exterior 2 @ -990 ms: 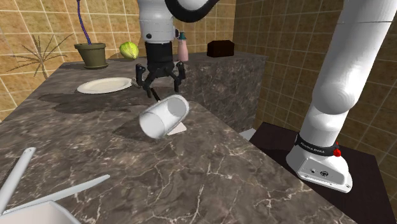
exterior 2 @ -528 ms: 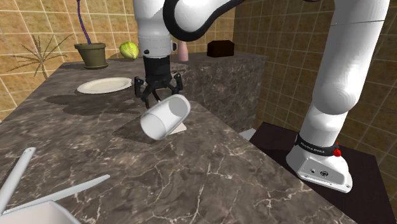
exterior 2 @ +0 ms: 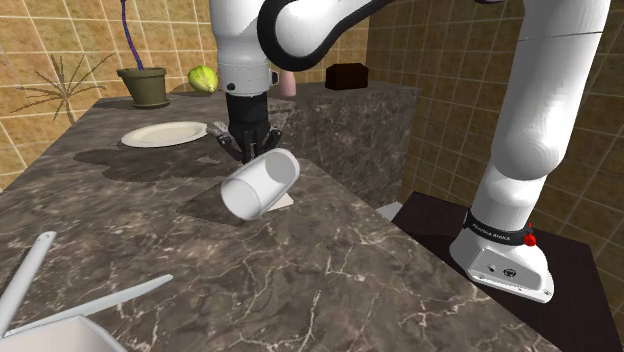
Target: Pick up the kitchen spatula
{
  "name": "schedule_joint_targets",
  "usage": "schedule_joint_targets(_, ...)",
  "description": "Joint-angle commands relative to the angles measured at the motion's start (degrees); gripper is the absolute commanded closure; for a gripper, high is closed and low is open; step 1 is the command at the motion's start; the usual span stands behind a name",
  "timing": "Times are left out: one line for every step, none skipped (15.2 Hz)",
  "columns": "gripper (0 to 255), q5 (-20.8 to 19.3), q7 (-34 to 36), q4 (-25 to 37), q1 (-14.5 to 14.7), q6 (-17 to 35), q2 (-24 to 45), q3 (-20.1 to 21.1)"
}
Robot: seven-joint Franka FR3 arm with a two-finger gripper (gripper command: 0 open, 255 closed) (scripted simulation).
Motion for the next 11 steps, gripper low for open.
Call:
schedule_joint_targets(255, 0.0, 0.0, 0.0, 0.0, 0.0, 0.0, 0.0)
schedule_joint_targets(255, 0.0, 0.0, 0.0, 0.0, 0.0, 0.0, 0.0)
schedule_joint_targets(255, 0.0, 0.0, 0.0, 0.0, 0.0, 0.0, 0.0)
schedule_joint_targets(255, 0.1, -0.1, 0.0, 0.0, -0.1, -0.1, 0.0)
schedule_joint_targets(255, 0.4, -0.4, 0.5, -0.1, -0.8, -0.5, 0.0)
schedule_joint_targets(255, 0.7, -0.6, 1.0, -0.2, -1.5, -0.8, 0.1)
schedule_joint_targets(255, 1.0, -0.8, 1.5, -0.2, -2.2, -1.1, 0.1)
schedule_joint_targets(255, 1.3, -1.0, 2.0, -0.3, -2.9, -1.4, 0.1)
schedule_joint_targets(255, 1.5, -1.2, 2.5, -0.3, -3.6, -1.6, 0.1)
schedule_joint_targets(255, 1.8, -1.4, 3.1, -0.4, -4.3, -1.9, 0.2)
schedule_joint_targets(255, 2.0, -1.6, 3.6, -0.4, -5.1, -2.1, 0.2)
